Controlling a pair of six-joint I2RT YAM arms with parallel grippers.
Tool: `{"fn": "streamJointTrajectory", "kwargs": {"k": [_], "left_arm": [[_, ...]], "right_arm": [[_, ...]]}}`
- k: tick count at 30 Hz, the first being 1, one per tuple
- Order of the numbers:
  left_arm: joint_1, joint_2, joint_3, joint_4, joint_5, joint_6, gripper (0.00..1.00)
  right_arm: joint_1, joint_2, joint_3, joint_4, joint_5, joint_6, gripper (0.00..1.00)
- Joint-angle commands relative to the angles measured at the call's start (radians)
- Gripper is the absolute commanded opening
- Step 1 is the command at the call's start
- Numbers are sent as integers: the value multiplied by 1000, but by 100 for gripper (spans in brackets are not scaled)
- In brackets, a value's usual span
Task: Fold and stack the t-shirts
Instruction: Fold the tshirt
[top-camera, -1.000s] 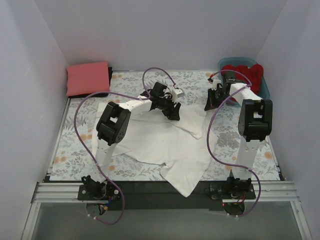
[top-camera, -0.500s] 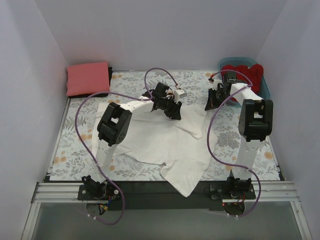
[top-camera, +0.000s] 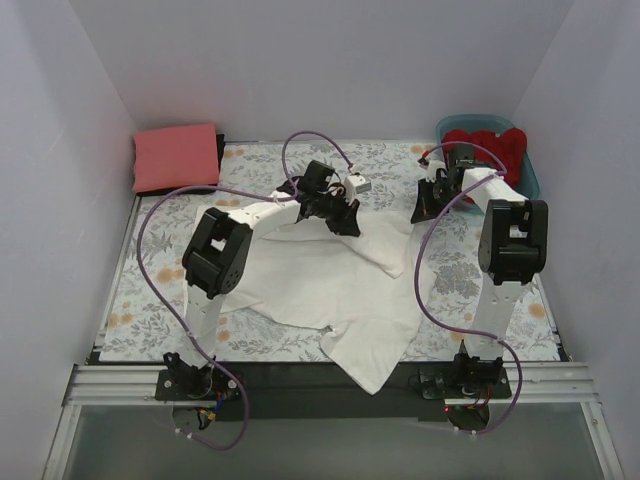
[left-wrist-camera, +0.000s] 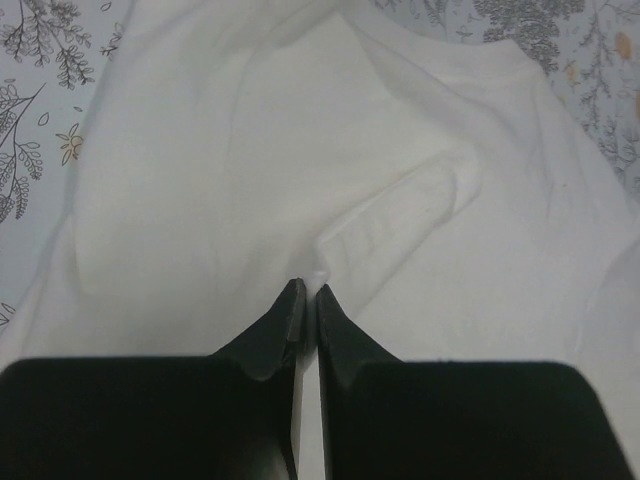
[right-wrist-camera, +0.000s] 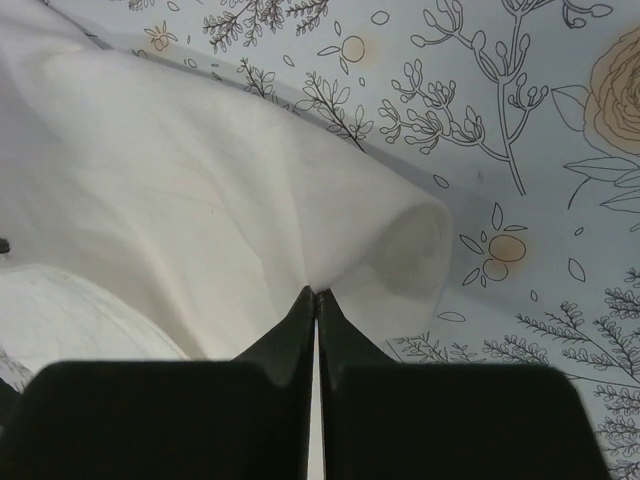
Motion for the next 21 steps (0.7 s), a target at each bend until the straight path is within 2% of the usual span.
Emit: {"fn": "streamJointTrajectory", "kwargs": {"k": [1,5,14,21], "left_arm": [[-6,-198,-58,-14,91,62,0],[-5,-251,-110,-55,122,89,0],[-6,-258,-161,-149,185,161,0],[-5,-235,-207,-208,108,283,2]], "right_arm": [[-2,-78,-13,-21,0,-16,1],[-4,-90,-20,-33,23,-30,1],[-4,-84,-36,-64,54,-43,1],[-4,-43,-35,-70,48,-50,1]]}}
